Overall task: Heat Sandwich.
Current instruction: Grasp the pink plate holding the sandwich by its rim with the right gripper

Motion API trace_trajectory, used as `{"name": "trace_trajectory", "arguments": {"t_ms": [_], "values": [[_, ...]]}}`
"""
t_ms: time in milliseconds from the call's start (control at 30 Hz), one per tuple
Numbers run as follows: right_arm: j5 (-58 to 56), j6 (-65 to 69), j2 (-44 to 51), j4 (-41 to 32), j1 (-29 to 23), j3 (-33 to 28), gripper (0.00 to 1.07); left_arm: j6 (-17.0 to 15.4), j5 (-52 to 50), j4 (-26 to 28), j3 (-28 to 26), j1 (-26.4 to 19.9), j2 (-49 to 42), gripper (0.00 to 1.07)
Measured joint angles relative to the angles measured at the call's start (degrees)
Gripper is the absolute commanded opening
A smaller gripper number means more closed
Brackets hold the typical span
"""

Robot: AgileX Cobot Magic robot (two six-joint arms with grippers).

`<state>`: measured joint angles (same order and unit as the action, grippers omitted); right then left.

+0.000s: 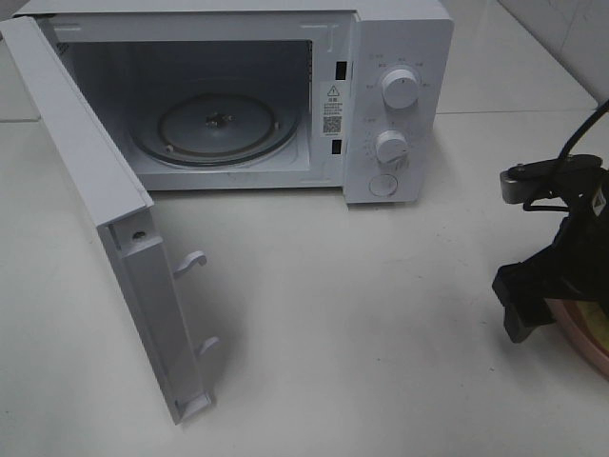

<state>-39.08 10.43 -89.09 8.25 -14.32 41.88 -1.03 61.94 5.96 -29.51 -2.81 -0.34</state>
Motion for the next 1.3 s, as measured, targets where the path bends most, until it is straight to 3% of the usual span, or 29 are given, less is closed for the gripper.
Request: {"name": "trace_trajectory", "arguments": {"t_ms": [633,1300], "values": [[6.8,-0.4,-9.7,1.8,2.7,0.0,0.89,0.0,0.0,0.0,0.0,0.0,0.0,0.97],[8.9,-1.4,-10.8,2.3,2.7,0.0,0.84,0.0,0.0,0.0,0.0,0.0,0.0,0.97]]}}
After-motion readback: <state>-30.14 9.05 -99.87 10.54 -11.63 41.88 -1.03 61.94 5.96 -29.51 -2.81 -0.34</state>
